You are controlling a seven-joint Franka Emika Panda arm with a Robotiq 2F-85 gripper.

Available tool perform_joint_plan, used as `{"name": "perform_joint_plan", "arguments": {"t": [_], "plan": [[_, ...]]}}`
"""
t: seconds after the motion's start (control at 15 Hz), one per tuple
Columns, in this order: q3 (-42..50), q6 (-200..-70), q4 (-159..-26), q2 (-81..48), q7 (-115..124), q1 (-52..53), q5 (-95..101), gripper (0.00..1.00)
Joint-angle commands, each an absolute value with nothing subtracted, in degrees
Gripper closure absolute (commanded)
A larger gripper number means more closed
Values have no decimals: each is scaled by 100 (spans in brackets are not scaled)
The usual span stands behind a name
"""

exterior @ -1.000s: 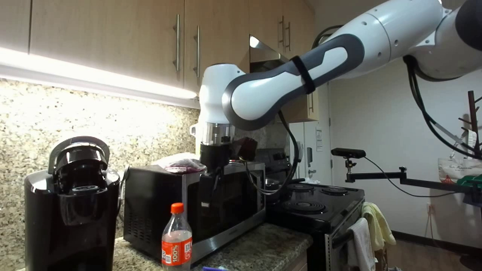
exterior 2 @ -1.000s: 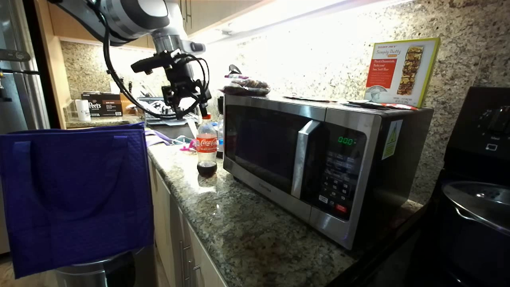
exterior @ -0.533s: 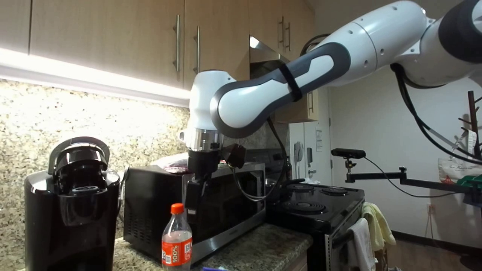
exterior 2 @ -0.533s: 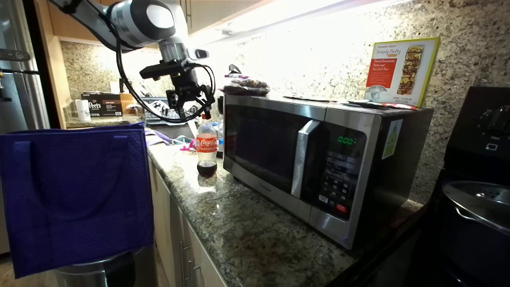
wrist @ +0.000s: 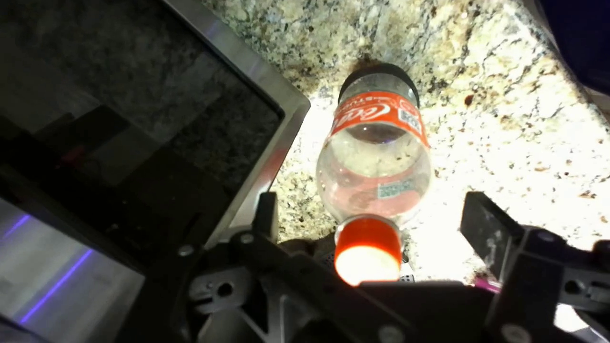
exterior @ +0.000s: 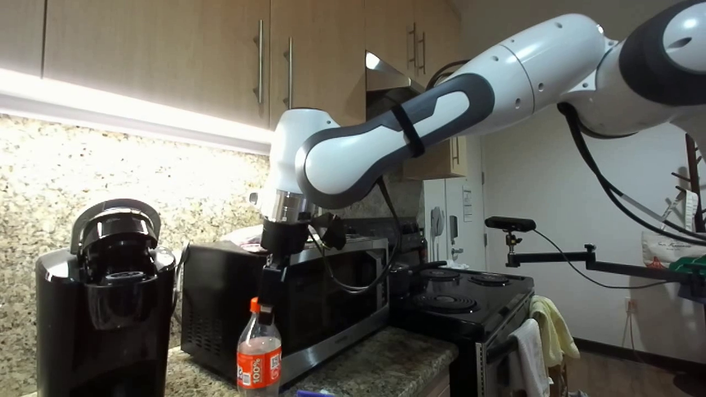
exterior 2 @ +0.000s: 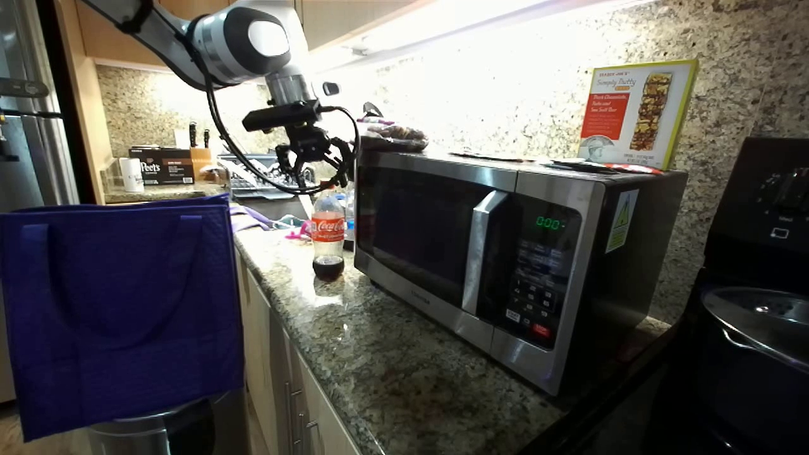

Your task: Move the Coca Cola bottle from left to right

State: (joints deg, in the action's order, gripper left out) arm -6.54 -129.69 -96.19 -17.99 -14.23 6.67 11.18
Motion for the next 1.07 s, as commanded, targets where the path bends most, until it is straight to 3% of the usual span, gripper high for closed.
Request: {"name": "perform_joint_plan", "arguments": {"t": [0.0, 0.33, 0.47, 0.53, 0.67, 0.73, 0.87, 1.0], "plan": [[-706, -13203, -9468, -1969, -1919, 514, 918, 33], [-766, -13523, -9526, -2023, -2433, 386, 764, 67], [-765, -13533, -9525, -2033, -2533, 364, 682, 26], [-761, -13521, -9530, -2028, -2552, 364, 663, 25], [-774, -13498, -9537, -2031, -2579, 370, 618, 14], [-780, -13499, -9540, -2035, -2566, 377, 611, 59], [-791, -13482, -9542, -2034, -2597, 362, 576, 54], [-789, -13494, -9556, -2022, -2643, 333, 578, 67]]}}
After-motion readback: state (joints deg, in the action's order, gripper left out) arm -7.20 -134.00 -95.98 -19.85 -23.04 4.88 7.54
